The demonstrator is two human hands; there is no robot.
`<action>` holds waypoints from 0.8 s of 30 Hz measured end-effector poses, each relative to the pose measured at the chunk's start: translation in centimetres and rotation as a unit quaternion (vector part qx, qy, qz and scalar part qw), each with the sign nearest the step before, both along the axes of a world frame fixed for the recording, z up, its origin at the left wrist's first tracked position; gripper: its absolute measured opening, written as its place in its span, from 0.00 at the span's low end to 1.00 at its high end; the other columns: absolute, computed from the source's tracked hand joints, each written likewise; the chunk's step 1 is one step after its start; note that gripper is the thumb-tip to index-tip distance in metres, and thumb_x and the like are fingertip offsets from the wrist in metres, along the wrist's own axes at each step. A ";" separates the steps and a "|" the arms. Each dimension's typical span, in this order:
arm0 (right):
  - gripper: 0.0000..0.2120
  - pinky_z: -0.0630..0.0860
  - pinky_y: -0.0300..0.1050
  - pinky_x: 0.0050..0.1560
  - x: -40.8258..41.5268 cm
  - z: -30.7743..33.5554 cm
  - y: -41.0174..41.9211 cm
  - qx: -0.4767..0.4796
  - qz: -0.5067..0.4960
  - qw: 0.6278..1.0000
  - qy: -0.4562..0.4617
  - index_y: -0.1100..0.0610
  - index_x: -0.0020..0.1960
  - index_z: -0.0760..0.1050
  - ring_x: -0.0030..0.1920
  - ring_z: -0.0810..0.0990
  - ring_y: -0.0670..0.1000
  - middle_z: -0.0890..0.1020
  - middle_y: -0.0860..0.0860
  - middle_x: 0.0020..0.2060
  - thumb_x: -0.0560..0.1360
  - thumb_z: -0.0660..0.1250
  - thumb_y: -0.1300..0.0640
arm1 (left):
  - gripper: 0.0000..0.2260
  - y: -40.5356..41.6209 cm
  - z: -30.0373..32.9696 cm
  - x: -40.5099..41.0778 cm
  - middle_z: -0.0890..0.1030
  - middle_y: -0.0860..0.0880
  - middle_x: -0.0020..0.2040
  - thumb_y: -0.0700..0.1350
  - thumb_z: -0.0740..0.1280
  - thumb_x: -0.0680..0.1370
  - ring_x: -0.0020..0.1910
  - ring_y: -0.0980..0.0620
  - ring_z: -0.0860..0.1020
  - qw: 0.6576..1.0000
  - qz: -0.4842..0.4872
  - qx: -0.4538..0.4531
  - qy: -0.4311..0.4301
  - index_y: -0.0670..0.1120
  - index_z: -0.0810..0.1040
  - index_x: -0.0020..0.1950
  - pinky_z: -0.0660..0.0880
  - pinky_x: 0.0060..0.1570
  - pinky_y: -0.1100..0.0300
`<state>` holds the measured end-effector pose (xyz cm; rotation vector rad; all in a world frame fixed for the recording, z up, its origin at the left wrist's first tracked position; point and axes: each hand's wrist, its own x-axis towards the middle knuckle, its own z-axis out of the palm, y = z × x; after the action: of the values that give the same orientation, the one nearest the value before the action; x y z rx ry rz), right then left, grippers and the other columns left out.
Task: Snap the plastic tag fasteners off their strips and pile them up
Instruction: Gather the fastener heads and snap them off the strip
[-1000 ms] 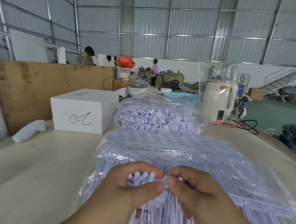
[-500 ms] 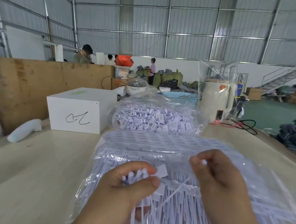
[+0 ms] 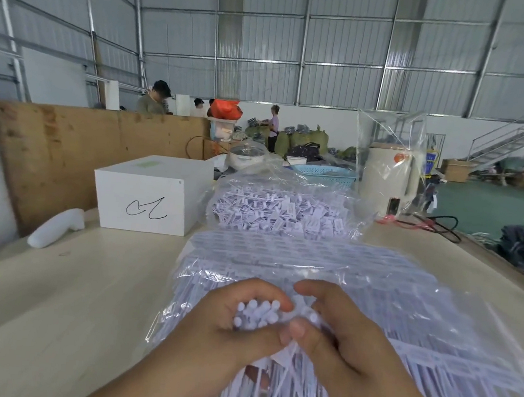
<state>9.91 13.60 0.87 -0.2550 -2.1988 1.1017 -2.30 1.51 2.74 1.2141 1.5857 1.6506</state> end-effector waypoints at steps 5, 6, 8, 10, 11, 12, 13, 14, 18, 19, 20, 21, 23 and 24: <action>0.15 0.72 0.37 0.32 -0.5 -0.5 -0.8 0.022 -0.088 0.993 0.073 0.33 0.49 0.71 0.29 0.76 0.44 0.81 0.47 0.32 0.76 0.66 0.55 | 0.14 -0.1 -0.3 0.8 0.82 0.40 0.41 0.31 0.74 0.67 0.37 0.46 0.80 0.995 -0.076 0.024 -0.064 0.43 0.79 0.48 0.79 0.32 0.55; 0.15 0.72 0.35 0.31 -0.8 -0.6 -1.0 0.012 -0.094 0.993 0.075 0.33 0.48 0.71 0.30 0.77 0.43 0.81 0.45 0.32 0.77 0.66 0.55 | 0.15 0.1 -0.3 1.0 0.82 0.38 0.41 0.30 0.74 0.66 0.36 0.45 0.80 0.995 -0.067 0.033 -0.066 0.43 0.79 0.48 0.80 0.32 0.55; 0.16 0.75 0.36 0.32 -1.6 -0.6 -1.4 -0.027 -0.099 0.991 0.088 0.34 0.48 0.71 0.32 0.79 0.43 0.82 0.46 0.35 0.77 0.66 0.56 | 0.17 0.4 -0.3 1.4 0.83 0.37 0.40 0.28 0.73 0.63 0.34 0.45 0.80 0.996 -0.030 0.047 -0.064 0.44 0.78 0.47 0.79 0.31 0.55; 0.14 0.76 0.37 0.30 -2.8 -0.3 -1.9 -0.073 -0.100 0.987 0.107 0.36 0.47 0.72 0.34 0.80 0.44 0.81 0.48 0.36 0.77 0.66 0.57 | 0.18 0.7 -0.2 1.5 0.83 0.38 0.38 0.28 0.70 0.60 0.32 0.46 0.80 0.995 0.023 0.063 -0.068 0.44 0.78 0.45 0.78 0.28 0.57; 0.12 0.77 0.39 0.31 -3.6 0.0 -2.3 -0.092 -0.094 0.985 0.110 0.38 0.47 0.71 0.34 0.80 0.44 0.81 0.48 0.37 0.78 0.65 0.56 | 0.18 0.7 -0.1 1.3 0.83 0.40 0.36 0.29 0.69 0.59 0.31 0.47 0.80 0.993 0.048 0.078 -0.074 0.42 0.77 0.45 0.77 0.26 0.59; 0.10 0.79 0.43 0.34 -4.3 0.3 -2.7 -0.101 -0.088 0.985 0.109 0.39 0.49 0.71 0.35 0.81 0.43 0.82 0.46 0.38 0.78 0.64 0.56 | 0.18 0.6 -0.1 0.9 0.82 0.40 0.35 0.28 0.69 0.59 0.30 0.49 0.79 0.989 0.068 0.098 -0.082 0.40 0.76 0.46 0.75 0.25 0.60; 0.09 0.80 0.45 0.38 -4.9 0.4 -3.2 -0.103 -0.082 0.986 0.105 0.40 0.51 0.70 0.38 0.81 0.42 0.81 0.43 0.40 0.79 0.63 0.55 | 0.18 0.5 -0.1 0.3 0.82 0.40 0.35 0.27 0.70 0.60 0.30 0.49 0.79 0.985 0.085 0.118 -0.090 0.39 0.75 0.46 0.75 0.25 0.61; 0.10 0.81 0.43 0.43 -5.3 0.3 -3.7 -0.105 -0.076 0.987 0.100 0.39 0.54 0.68 0.43 0.81 0.39 0.81 0.40 0.43 0.79 0.63 0.53 | 0.18 0.3 -0.1 -0.3 0.81 0.39 0.36 0.24 0.72 0.61 0.31 0.48 0.79 0.981 0.097 0.134 -0.100 0.38 0.75 0.47 0.75 0.26 0.61; 0.25 0.77 0.44 0.60 -5.8 -0.6 -4.7 -0.152 -0.026 0.985 0.078 0.40 0.70 0.58 0.54 0.77 0.36 0.73 0.32 0.55 0.77 0.65 0.51 | 0.19 -0.2 0.0 -2.2 0.83 0.35 0.45 0.21 0.67 0.68 0.40 0.41 0.83 0.979 0.117 0.139 -0.097 0.36 0.76 0.56 0.82 0.34 0.51; 0.26 0.77 0.46 0.59 -5.7 -0.7 -4.8 -0.158 -0.007 0.985 0.063 0.39 0.70 0.58 0.53 0.78 0.36 0.73 0.30 0.53 0.77 0.66 0.50 | 0.21 -0.2 -0.1 -2.4 0.83 0.35 0.45 0.20 0.66 0.68 0.40 0.41 0.83 0.978 0.117 0.141 -0.099 0.36 0.75 0.56 0.82 0.33 0.52; 0.25 0.79 0.48 0.57 -5.7 -0.7 -4.8 -0.170 0.015 0.984 0.050 0.36 0.69 0.59 0.52 0.79 0.37 0.75 0.30 0.51 0.77 0.66 0.49 | 0.21 -0.1 -0.1 -2.5 0.83 0.35 0.44 0.19 0.65 0.67 0.40 0.40 0.84 0.978 0.115 0.143 -0.102 0.36 0.75 0.56 0.82 0.34 0.52; 0.22 0.80 0.49 0.54 -5.6 -0.7 -4.7 -0.185 0.039 0.981 0.038 0.32 0.65 0.63 0.49 0.81 0.38 0.77 0.32 0.51 0.76 0.67 0.47 | 0.22 -0.1 -0.1 -2.6 0.83 0.35 0.44 0.19 0.66 0.66 0.41 0.39 0.84 0.977 0.118 0.145 -0.101 0.36 0.75 0.56 0.82 0.35 0.51; 0.18 0.81 0.45 0.44 -5.4 -0.4 -4.4 -0.209 0.084 0.974 0.027 0.29 0.55 0.71 0.44 0.82 0.41 0.81 0.37 0.48 0.68 0.69 0.43 | 0.25 0.0 -0.2 -2.7 0.83 0.37 0.45 0.21 0.69 0.62 0.41 0.40 0.83 0.974 0.135 0.158 -0.094 0.38 0.76 0.55 0.81 0.35 0.53; 0.18 0.80 0.43 0.41 -5.3 -0.4 -4.3 -0.215 0.104 0.971 0.024 0.30 0.53 0.74 0.43 0.82 0.42 0.82 0.40 0.47 0.64 0.70 0.41 | 0.25 0.1 -0.3 -2.7 0.83 0.39 0.44 0.23 0.69 0.60 0.39 0.44 0.82 0.970 0.145 0.169 -0.095 0.41 0.77 0.54 0.80 0.33 0.56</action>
<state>4.62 9.32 0.49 -0.1835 -1.9557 1.6827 -5.05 1.61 2.46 0.9739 1.4552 2.2252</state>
